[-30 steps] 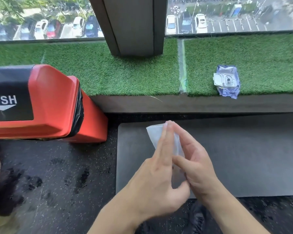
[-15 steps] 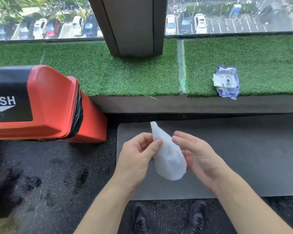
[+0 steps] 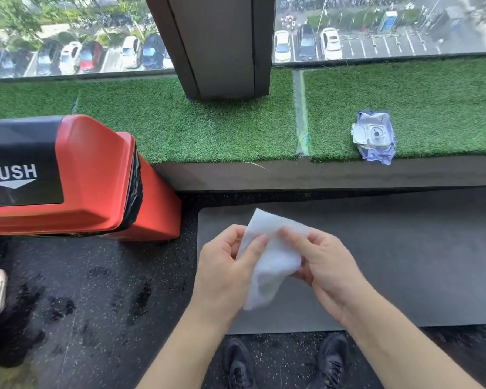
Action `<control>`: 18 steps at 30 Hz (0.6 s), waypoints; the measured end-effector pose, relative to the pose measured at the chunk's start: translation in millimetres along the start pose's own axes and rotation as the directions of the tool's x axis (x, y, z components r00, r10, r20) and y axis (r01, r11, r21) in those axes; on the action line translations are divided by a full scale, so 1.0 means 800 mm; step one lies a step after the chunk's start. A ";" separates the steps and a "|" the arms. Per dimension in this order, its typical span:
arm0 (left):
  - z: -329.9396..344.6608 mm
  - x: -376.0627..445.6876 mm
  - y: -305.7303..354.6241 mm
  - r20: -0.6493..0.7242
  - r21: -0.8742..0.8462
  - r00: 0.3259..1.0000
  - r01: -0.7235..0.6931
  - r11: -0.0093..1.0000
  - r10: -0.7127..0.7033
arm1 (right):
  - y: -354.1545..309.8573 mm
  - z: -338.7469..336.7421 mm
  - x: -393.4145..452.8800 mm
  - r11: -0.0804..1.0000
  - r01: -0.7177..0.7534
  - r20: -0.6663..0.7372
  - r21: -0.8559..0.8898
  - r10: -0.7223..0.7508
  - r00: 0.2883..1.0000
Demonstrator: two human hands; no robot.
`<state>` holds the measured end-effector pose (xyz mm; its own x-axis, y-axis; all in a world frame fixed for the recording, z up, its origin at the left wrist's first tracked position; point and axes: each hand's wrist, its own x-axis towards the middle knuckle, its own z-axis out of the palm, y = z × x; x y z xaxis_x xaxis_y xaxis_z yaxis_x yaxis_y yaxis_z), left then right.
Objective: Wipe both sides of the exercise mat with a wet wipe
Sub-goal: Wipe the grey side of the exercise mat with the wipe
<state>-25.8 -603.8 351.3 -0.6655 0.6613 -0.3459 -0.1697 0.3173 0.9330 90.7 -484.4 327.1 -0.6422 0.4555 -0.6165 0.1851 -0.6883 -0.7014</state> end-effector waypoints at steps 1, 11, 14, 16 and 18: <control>0.003 -0.002 0.001 -0.025 -0.016 1.000 0.000 1.000 -0.001 | 0.002 0.004 -0.005 1.000 0.016 0.018 0.004 -0.016 1.000; -0.026 -0.002 0.000 0.211 -0.079 0.972 0.126 0.989 -0.107 | -0.009 -0.002 -0.017 0.986 -0.006 0.024 -0.166 0.010 1.000; -0.033 -0.003 0.008 0.170 -0.081 0.984 -0.045 0.996 0.059 | -0.038 -0.001 -0.025 0.935 0.187 0.140 -0.302 -0.151 0.979; -0.038 -0.004 0.014 0.118 -0.137 0.959 -0.243 0.960 0.259 | -0.058 0.001 -0.035 0.853 0.411 0.260 -0.321 -0.338 0.904; -0.041 -0.004 0.022 0.095 -0.190 0.917 -0.365 0.912 0.387 | -0.073 0.003 -0.041 0.776 0.530 0.348 -0.342 -0.420 0.838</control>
<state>-50.0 -622.6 372.1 -0.6071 0.7939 0.0344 -0.0496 -0.0810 0.9955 99.1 -460.7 388.9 -0.8747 0.4747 -0.0982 0.0576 -0.0993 -0.9934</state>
